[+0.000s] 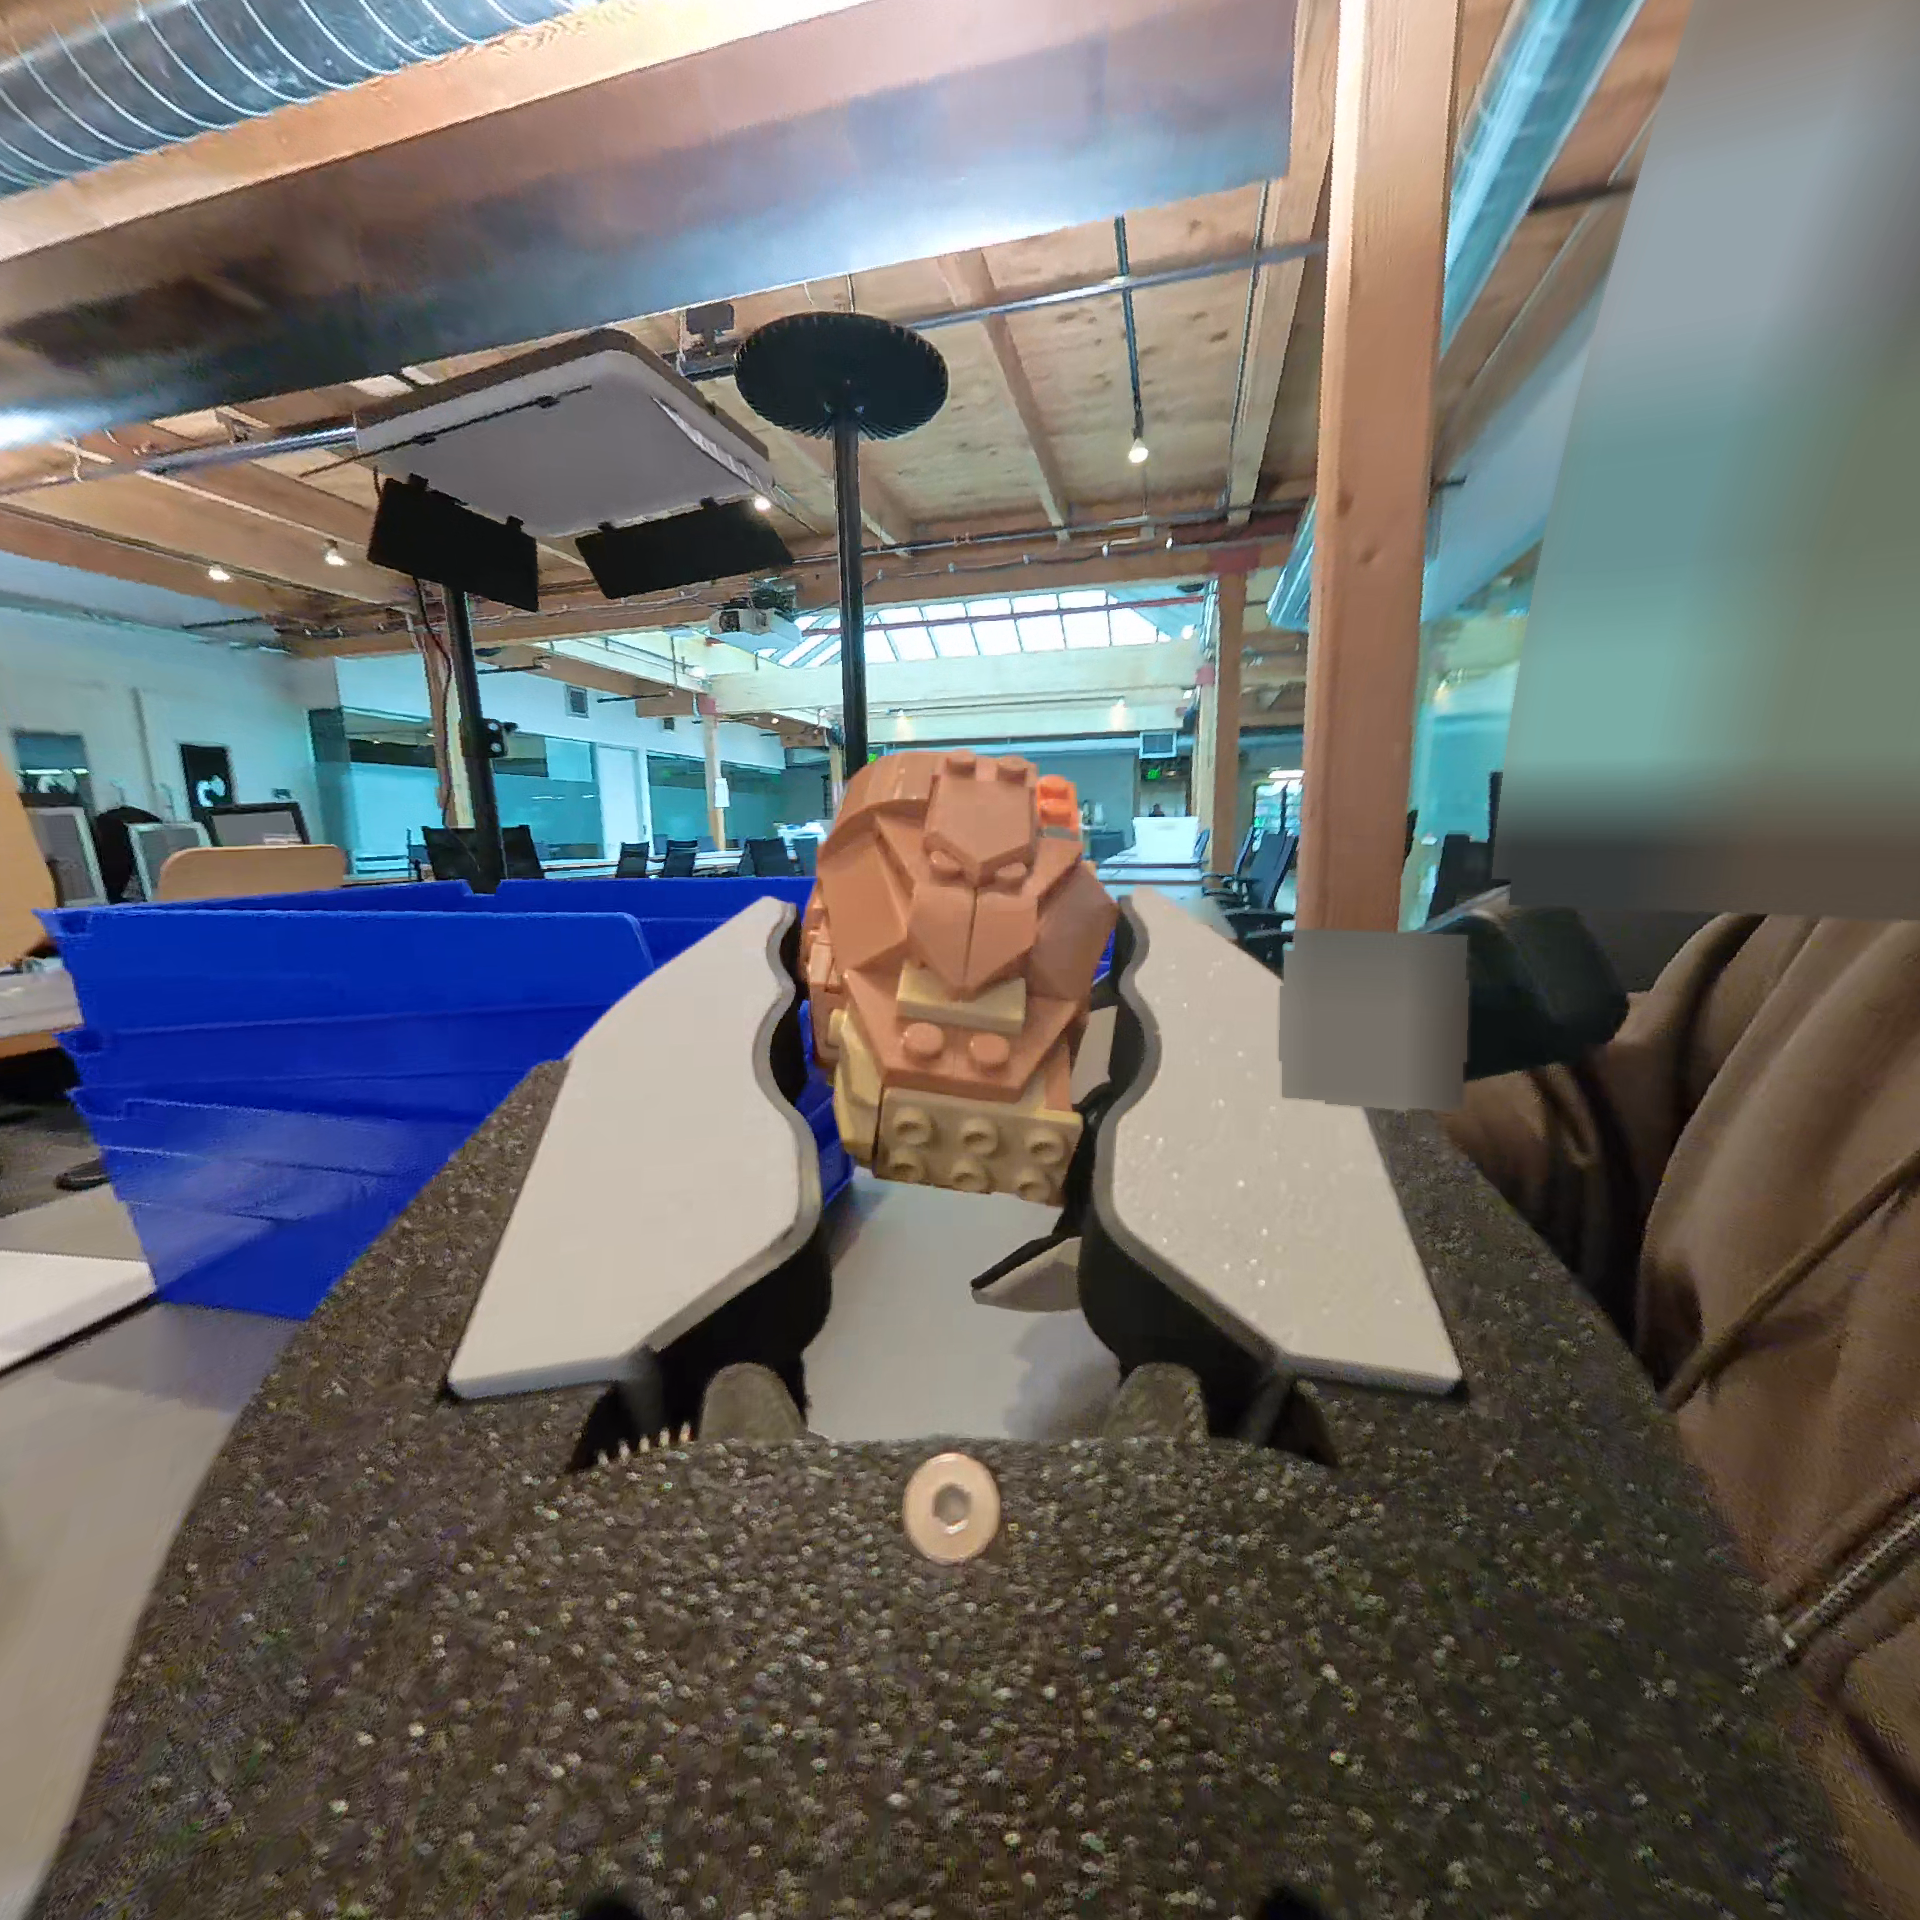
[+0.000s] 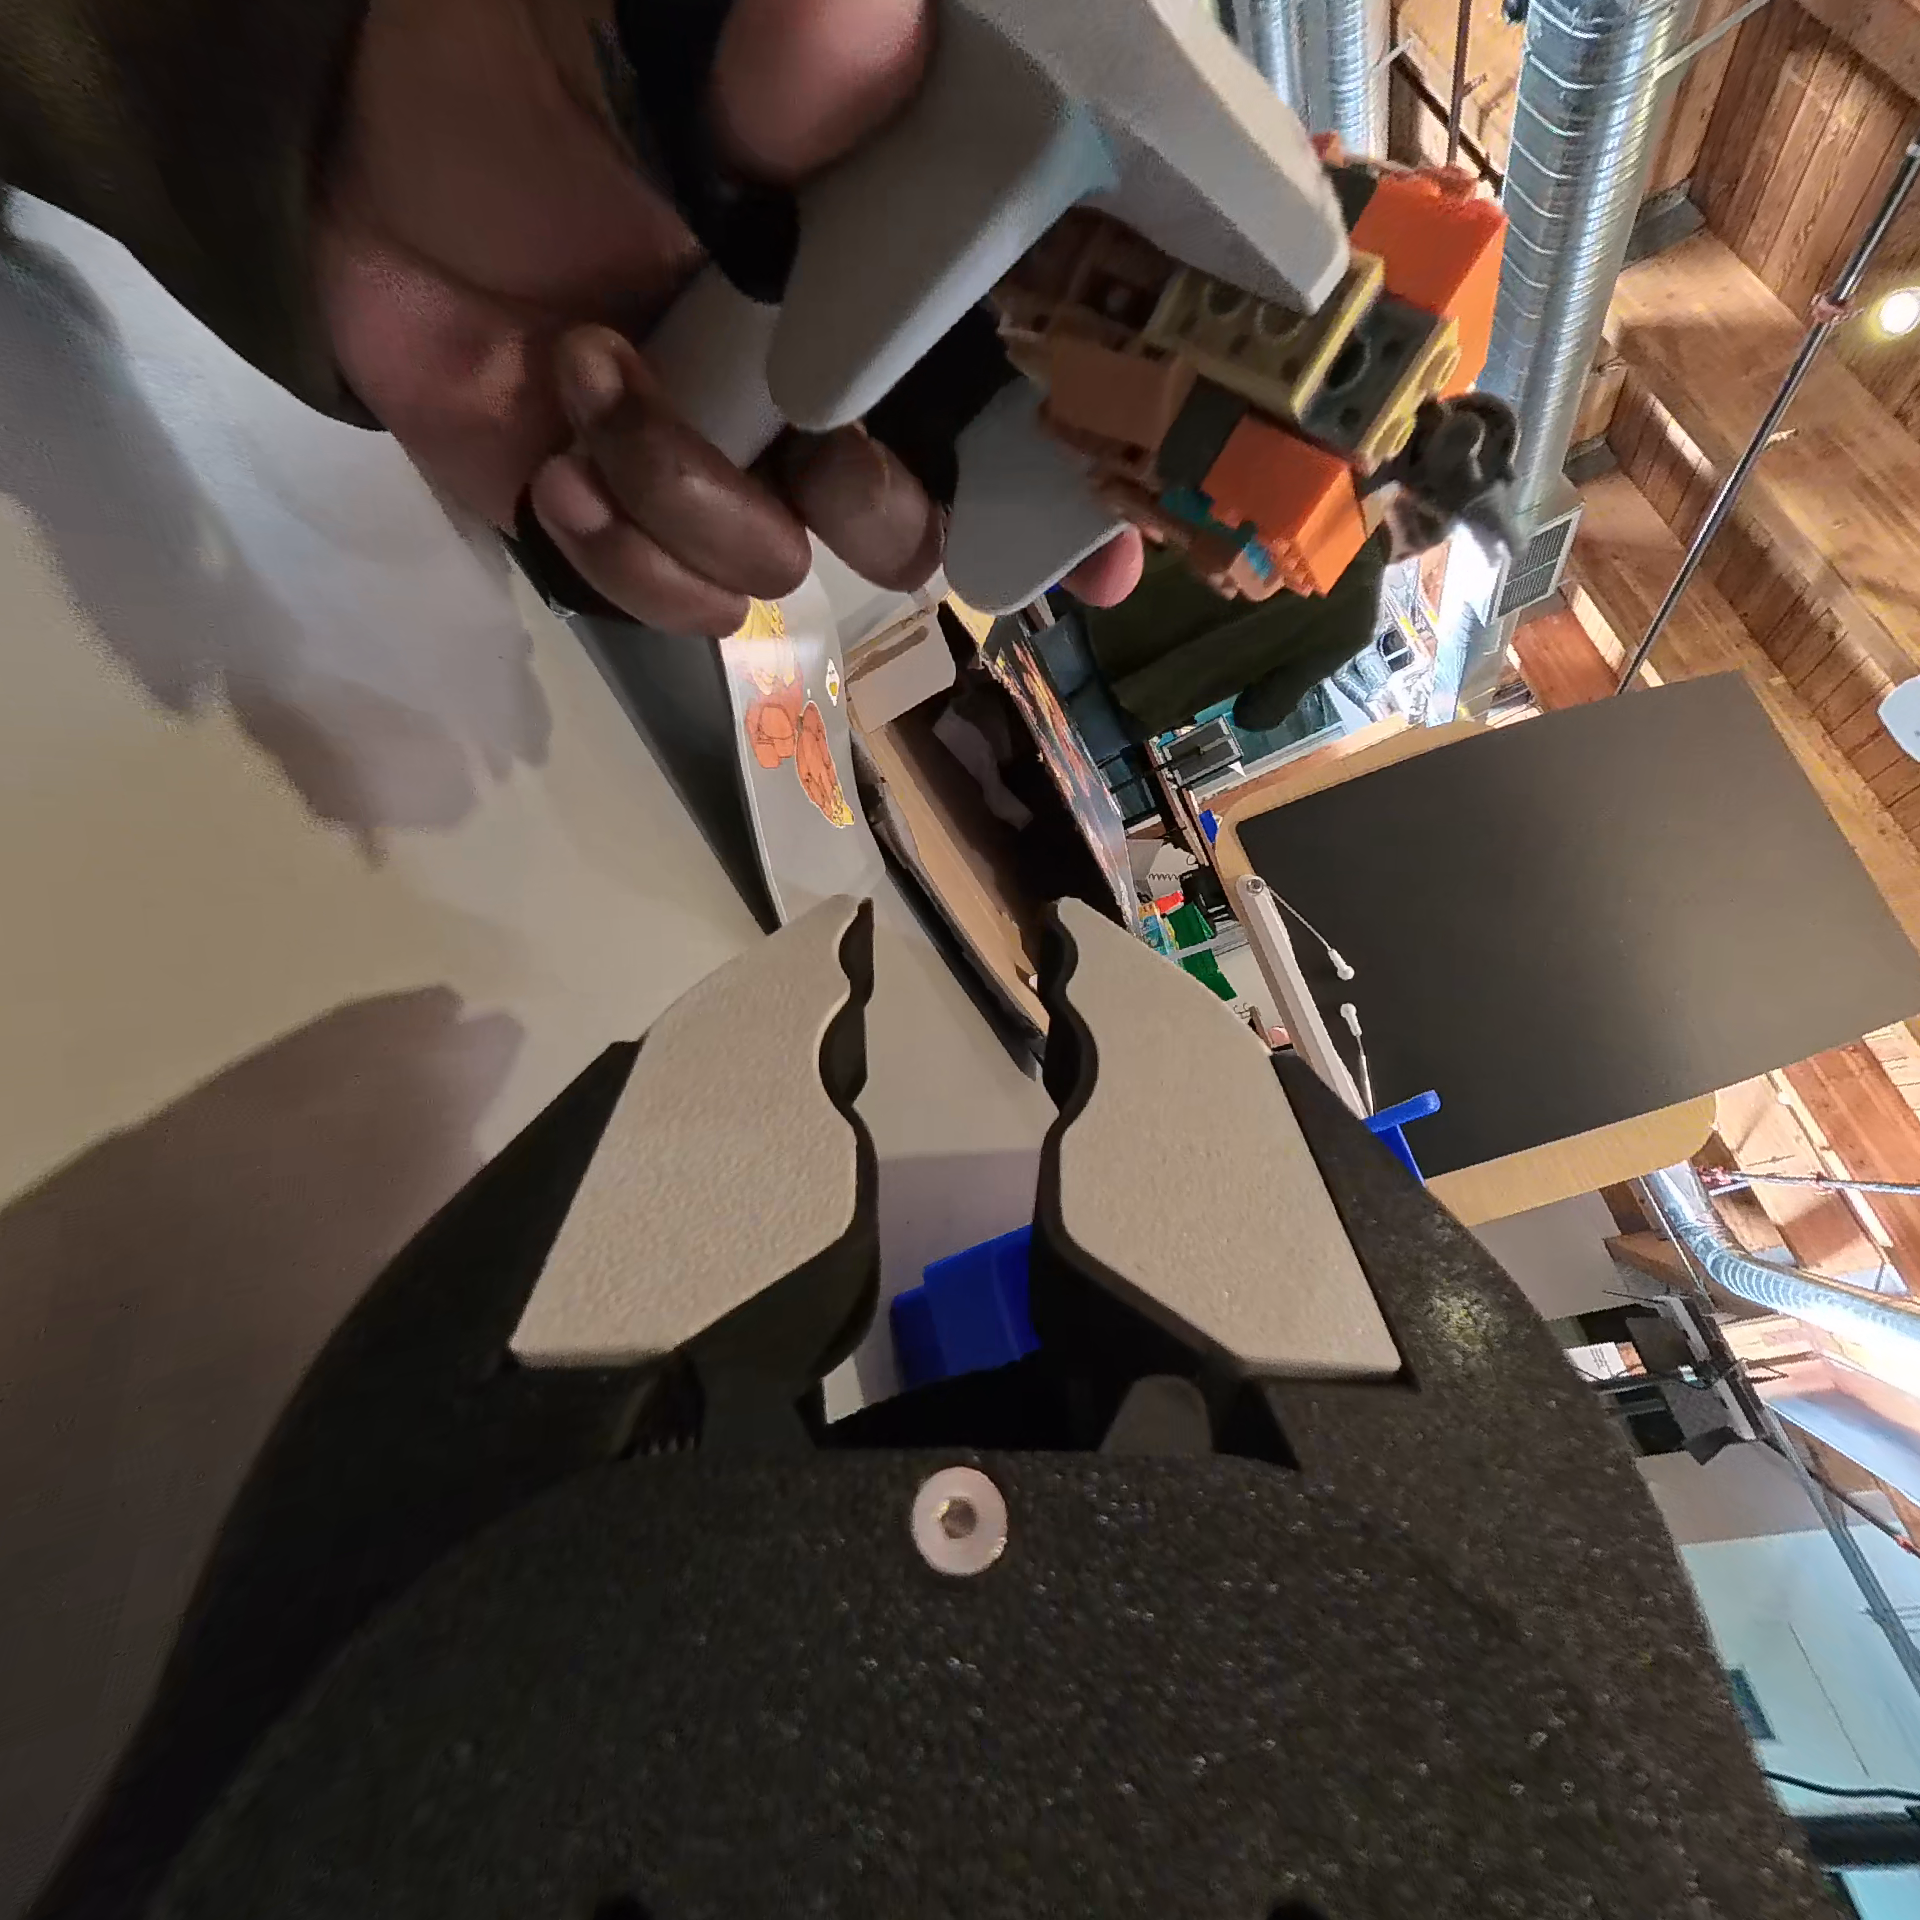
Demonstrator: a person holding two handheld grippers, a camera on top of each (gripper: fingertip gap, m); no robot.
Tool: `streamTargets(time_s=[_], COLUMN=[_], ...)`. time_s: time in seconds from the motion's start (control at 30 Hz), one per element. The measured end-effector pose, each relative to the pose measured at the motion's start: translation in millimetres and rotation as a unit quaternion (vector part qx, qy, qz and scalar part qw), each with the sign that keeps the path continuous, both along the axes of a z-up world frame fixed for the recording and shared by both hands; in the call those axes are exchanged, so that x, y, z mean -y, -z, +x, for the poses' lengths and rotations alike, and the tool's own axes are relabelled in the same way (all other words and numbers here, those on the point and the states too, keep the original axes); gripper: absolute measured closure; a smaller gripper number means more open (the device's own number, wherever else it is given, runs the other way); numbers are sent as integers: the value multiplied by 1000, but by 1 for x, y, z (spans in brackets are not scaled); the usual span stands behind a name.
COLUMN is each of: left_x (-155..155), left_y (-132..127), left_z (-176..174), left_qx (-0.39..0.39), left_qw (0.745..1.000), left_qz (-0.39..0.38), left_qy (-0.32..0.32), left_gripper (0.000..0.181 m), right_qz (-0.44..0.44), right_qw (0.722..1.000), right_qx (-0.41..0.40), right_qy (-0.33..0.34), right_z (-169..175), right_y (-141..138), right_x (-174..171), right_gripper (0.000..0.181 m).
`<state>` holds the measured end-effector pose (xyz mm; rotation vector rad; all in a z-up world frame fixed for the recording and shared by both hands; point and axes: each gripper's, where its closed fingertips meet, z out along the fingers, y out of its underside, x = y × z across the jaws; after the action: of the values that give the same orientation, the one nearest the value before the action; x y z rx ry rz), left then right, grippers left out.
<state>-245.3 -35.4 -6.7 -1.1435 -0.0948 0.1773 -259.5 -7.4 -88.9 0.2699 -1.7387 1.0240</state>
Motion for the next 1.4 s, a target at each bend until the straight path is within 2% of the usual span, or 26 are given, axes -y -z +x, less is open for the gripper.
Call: streamTargets(time_s=[0.2, 0.3, 0.37, 0.5, 0.63, 0.7, 1.07, 1.4], left_x=[5, 4, 3, -2, -14, -20, -31, -35], left_y=[-3, -1, 0, 7, 18, 24, 37, 48], left_z=[-4, -4, -3, -3, 4, 8, 19, 30], left_qx=[45, 71, 98, 123, 113, 100, 72, 95], left_qw=[998, 995, 990, 985, 985, 986, 984, 970], left_qz=[28, 34, 38, 29, -10, -36, -92, -125], left_qy=[31, 62, 93, 119, 129, 127, 131, 187], left_gripper=[125, 125, 125, 124, 125, 125, 125, 125], right_qz=[-2, -45, -116, -249, -295, -299, -257, -188], right_qw=[1000, 996, 974, 896, 858, 848, 863, 911], right_qx=[5, 72, 171, 327, 379, 395, 388, 302], right_qy=[-3, -38, -87, -165, -182, -189, -195, -209], right_z=[0, 8, 18, 26, 22, 23, 29, 38], right_y=[0, -3, -13, -42, -52, -52, -41, -38], right_x=[0, 4, 8, 4, -2, -1, 4, 0], right_gripper=[151, 150, 149, 146, 143, 141, 146, 147])
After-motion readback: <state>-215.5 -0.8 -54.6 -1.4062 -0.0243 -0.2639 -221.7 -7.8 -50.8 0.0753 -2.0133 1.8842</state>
